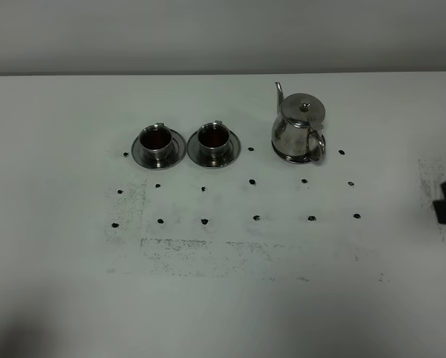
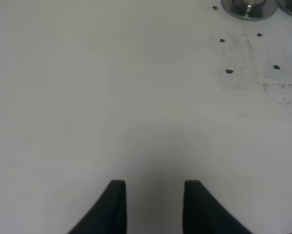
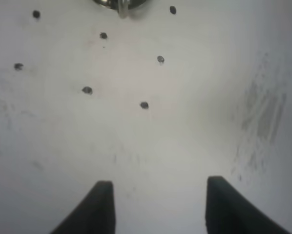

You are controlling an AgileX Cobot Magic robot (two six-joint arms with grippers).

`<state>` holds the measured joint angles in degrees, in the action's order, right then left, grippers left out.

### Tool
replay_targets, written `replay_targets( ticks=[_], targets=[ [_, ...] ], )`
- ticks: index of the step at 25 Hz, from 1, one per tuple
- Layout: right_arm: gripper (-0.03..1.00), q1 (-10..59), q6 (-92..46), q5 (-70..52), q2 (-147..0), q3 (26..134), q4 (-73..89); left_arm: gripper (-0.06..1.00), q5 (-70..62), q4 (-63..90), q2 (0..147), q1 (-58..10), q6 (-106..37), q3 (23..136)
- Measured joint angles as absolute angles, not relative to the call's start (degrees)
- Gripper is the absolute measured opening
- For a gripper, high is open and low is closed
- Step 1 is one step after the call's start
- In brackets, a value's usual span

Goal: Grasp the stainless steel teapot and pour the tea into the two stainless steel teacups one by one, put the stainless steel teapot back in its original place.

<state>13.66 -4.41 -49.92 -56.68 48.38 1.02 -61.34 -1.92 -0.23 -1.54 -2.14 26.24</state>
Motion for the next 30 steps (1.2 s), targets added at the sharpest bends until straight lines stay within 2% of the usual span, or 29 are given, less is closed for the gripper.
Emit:
replay_targets(
  ticks=[6,11,15,20,30],
  targets=[
    [0.33,12.3,-4.4,-51.4,-38.4,37.5,5.2,0.28,-61.3,-1.9,-0.2,-1.5,-2.1,26.2],
    [0.26,8.7,-4.4,-60.8,-26.8,35.8,6.6,0.28,-61.3,-1.9,-0.2,-1.5,-2.1,26.2],
    [0.22,8.2,-4.4,-62.1,-21.0,34.0,3.4,0.28,-61.3,-1.9,-0.2,-1.5,-2.1,26.2],
    [0.21,8.2,-3.8,-63.7,-16.1,29.9,2.9,0.28,-61.3,-1.9,-0.2,-1.5,-2.1,26.2],
    [0.21,3.6,0.0,-63.8,-3.7,29.9,0.0,0.28,-61.3,-1.9,-0.2,-1.5,-2.1,26.2]
  ],
)
